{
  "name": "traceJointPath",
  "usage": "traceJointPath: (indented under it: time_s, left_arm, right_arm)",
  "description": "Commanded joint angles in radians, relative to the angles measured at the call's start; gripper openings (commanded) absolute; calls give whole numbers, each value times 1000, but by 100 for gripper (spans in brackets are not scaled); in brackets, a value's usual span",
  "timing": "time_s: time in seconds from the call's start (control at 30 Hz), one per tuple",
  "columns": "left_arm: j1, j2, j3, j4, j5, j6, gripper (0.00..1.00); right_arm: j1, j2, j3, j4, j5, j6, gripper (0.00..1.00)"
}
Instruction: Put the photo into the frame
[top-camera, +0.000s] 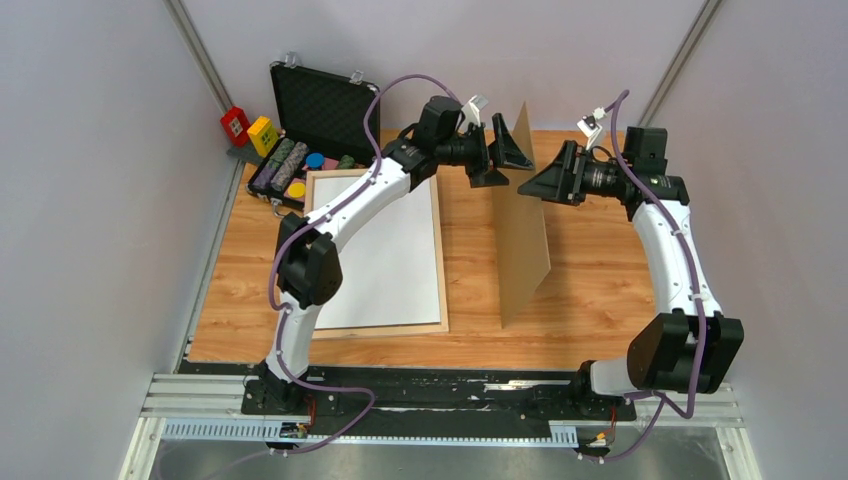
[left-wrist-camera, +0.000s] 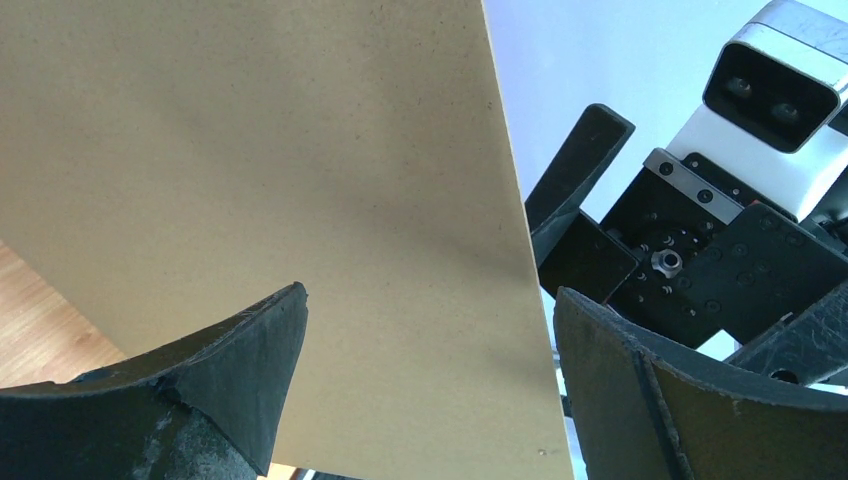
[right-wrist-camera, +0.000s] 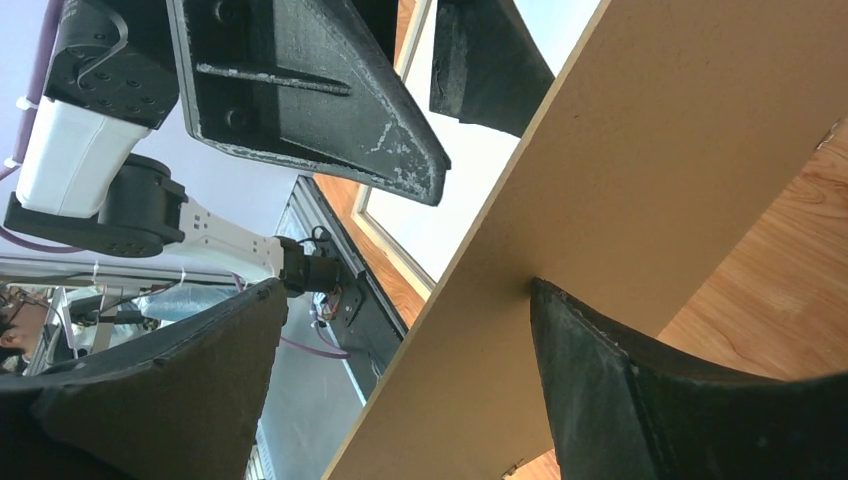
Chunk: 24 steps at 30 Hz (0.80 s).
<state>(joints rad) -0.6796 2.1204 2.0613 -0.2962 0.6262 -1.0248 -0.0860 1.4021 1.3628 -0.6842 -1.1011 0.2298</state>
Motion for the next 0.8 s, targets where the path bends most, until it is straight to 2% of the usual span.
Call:
traceJointPath:
  time_s: [0.0, 0.3, 0.77]
  left_arm:
    - [-5, -102, 6, 12, -6, -8, 100]
    - [-10, -120, -15, 13, -12, 0, 100]
    - [-14, -111, -39, 7, -27, 18, 100]
  right_arm:
    - [17, -39, 24, 7, -16, -22, 89]
    - [45, -33, 16, 17, -15, -23, 89]
    - [83, -53, 0, 46, -104, -20, 89]
